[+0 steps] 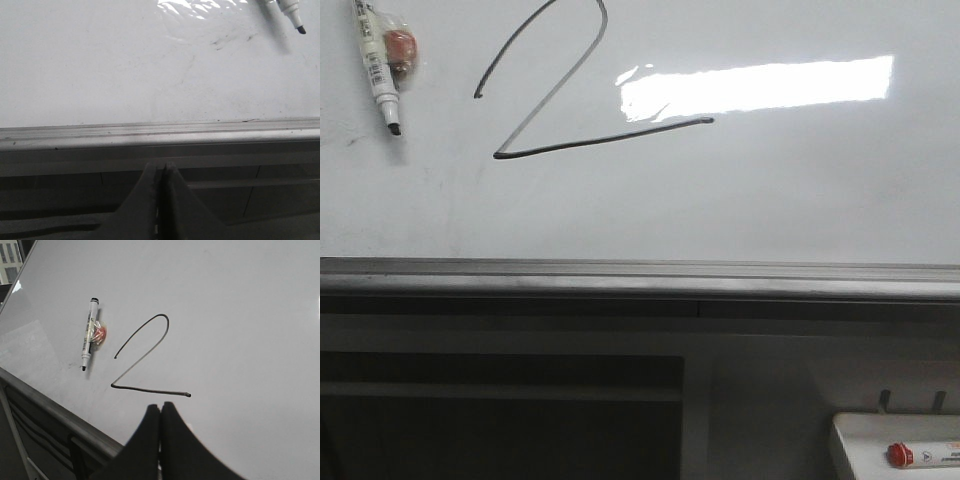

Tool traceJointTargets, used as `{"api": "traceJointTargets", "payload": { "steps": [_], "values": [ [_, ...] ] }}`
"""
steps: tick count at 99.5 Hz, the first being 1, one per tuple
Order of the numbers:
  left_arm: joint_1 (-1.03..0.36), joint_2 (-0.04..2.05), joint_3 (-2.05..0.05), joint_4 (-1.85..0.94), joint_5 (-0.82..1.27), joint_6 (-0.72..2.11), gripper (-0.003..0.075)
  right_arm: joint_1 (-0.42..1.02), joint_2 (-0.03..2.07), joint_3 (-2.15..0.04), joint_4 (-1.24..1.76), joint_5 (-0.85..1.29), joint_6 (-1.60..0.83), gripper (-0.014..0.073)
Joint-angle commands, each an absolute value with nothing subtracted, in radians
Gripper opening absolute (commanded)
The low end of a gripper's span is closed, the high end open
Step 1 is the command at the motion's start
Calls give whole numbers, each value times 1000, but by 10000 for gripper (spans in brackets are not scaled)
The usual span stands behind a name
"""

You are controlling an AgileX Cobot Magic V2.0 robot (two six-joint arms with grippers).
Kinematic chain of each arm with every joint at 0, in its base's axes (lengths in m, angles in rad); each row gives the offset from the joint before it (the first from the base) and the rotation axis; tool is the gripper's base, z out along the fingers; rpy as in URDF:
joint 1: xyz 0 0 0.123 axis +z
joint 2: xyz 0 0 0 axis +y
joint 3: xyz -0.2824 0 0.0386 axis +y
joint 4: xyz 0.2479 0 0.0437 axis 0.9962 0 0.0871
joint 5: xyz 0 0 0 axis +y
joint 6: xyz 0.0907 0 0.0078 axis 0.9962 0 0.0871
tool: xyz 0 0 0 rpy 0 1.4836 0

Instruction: Write number 2 on whiteboard

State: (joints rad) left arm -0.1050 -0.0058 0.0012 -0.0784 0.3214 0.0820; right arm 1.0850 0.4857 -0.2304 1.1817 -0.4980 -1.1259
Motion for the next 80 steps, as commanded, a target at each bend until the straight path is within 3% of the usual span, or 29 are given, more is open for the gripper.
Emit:
{"api": "traceJointTargets", "payload": {
  "steps": [1, 43, 61, 80],
  "values": [
    [-104, -31, 11, -89, 254, 80, -20, 1079, 486, -255, 1148, -531, -1132, -71],
    [-104, -31, 11, -89, 254, 80, -20, 1079, 480, -236, 1148, -531, -1132, -71],
    [-104, -31, 11, -89, 254, 80, -20, 1079, 474, -159, 935, -634, -1123, -71],
    [-104, -31, 11, -89, 254, 80, -20, 1020, 474, -19, 694, -742, -715, -71]
  ]
}}
